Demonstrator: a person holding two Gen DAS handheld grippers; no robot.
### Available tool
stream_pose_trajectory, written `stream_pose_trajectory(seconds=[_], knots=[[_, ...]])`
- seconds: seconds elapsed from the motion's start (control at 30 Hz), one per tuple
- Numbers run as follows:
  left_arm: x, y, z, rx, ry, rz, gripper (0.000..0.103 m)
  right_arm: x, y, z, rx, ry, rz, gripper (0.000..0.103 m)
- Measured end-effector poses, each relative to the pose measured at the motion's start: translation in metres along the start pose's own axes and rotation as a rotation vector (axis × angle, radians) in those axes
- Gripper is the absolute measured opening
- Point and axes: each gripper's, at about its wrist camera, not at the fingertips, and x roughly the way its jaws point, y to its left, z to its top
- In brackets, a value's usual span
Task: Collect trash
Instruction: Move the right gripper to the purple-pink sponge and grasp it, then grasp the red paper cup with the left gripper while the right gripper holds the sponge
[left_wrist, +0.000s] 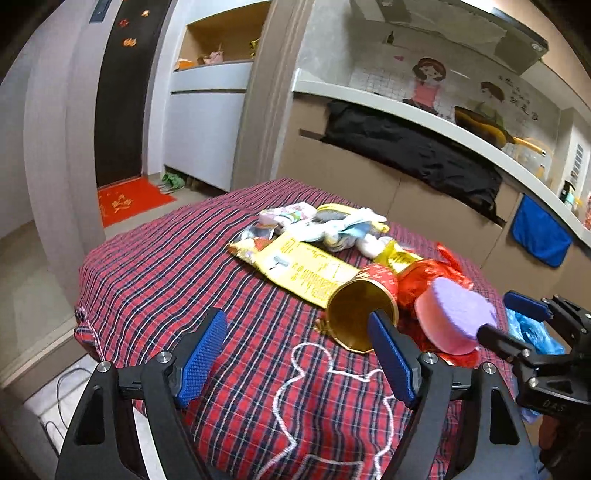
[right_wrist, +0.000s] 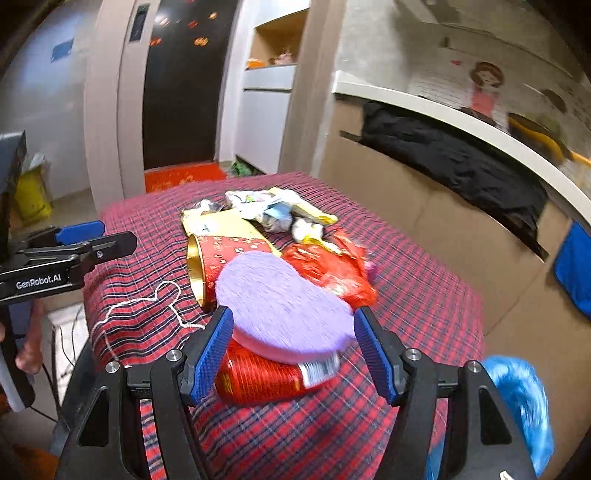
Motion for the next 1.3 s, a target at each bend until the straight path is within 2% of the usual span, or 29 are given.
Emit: stream_pose_trajectory(seconds=[0.1, 0.27, 0.37, 0.43, 0.5, 0.6, 0.7, 0.93, 1.0, 1.13, 1.17, 1.2, 1.27, 1.3], knots=[[0.009, 0.006, -0.001, -0.027, 0.029, -0.032, 0.079, 0.021, 0.009, 0.002, -0.017, 0.045, 0.035, 0.065], [0.016, 0.002, -0.003, -0.014, 0.062, -0.091, 0.079, 0.041, 0.014, 0.003, -0.108, 0.052, -0.102, 0.065], [0.018, -0.007, -0.006, 0.01, 0.078, -0.114, 0.079, 0.045, 0.001, 0.004, -0.069, 0.065, -0.129, 0.064], [0.019, -0.012, -0.006, 0.014, 0.081, -0.136, 0.079, 0.039, -0.014, 0.004, -0.003, 0.066, -0.101, 0.053], [0.022, -0.016, -0.004, 0.008, 0.086, -0.161, 0.077, 0.031, -0.027, 0.004, 0.055, 0.059, -0.074, 0.036], [0.029, -0.022, 0.001, -0.02, 0.104, -0.203, 0.073, 0.016, -0.045, 0.004, 0.129, 0.041, -0.064, 0.022], [0.038, -0.03, 0.007, -0.031, 0.103, -0.228, 0.065, 0.006, -0.059, 0.001, 0.195, 0.028, -0.04, 0.019], [0.078, -0.04, 0.023, -0.063, 0.152, -0.251, 0.036, -0.002, -0.087, -0.012, 0.337, 0.038, -0.021, 0.018], [0.084, -0.04, 0.026, -0.068, 0.16, -0.242, 0.017, -0.003, -0.097, -0.018, 0.379, 0.047, -0.024, 0.018], [0.084, -0.044, 0.031, -0.045, 0.131, -0.238, 0.01, -0.006, -0.111, -0.025, 0.431, 0.031, -0.035, 0.02], [0.083, -0.045, 0.032, -0.033, 0.122, -0.233, 0.008, -0.008, -0.112, -0.026, 0.43, 0.024, -0.049, 0.024], [0.081, -0.047, 0.033, -0.02, 0.113, -0.228, 0.007, -0.01, -0.112, -0.027, 0.423, 0.02, -0.057, 0.034], [0.08, -0.051, 0.034, 0.004, 0.103, -0.22, 0.007, -0.012, -0.111, -0.03, 0.409, 0.016, -0.066, 0.047], [0.08, -0.052, 0.034, 0.009, 0.102, -0.216, 0.007, -0.011, -0.109, -0.033, 0.403, 0.019, -0.068, 0.051]])
